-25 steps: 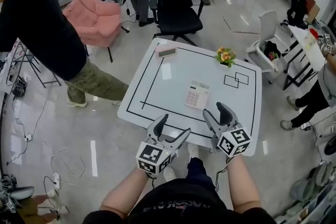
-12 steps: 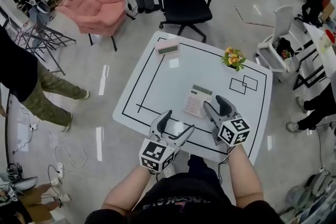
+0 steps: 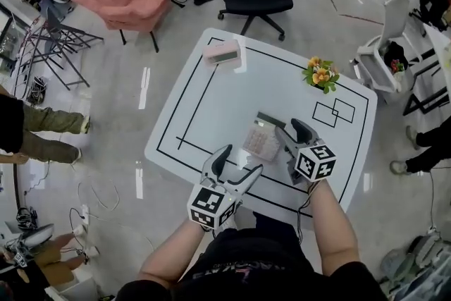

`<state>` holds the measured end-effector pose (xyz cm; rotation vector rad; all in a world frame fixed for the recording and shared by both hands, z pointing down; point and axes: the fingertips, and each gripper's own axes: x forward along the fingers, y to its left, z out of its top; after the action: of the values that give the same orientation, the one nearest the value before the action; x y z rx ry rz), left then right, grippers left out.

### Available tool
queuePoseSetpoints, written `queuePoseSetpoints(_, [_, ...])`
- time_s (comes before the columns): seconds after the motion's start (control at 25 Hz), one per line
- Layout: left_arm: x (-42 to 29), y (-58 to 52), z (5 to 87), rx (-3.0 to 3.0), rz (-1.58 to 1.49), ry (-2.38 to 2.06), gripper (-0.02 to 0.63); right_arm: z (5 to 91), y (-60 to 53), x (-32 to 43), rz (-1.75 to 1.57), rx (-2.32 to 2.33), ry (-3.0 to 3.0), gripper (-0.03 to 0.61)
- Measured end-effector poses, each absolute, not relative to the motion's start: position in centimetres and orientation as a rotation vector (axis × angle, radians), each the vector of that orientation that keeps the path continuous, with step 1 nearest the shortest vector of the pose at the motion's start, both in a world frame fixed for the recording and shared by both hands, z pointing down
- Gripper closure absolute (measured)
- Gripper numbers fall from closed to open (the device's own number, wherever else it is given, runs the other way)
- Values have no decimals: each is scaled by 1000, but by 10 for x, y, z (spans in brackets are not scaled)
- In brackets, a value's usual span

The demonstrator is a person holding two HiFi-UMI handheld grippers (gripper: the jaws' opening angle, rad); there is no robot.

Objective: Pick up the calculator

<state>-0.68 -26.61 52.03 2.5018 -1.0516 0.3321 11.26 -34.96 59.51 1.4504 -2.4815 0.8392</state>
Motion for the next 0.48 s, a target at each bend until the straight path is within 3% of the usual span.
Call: queuePoseSetpoints(0.48, [-4,-284,537,2435,355,-1092,236,642,-372,105,1007,1213,-2424,322])
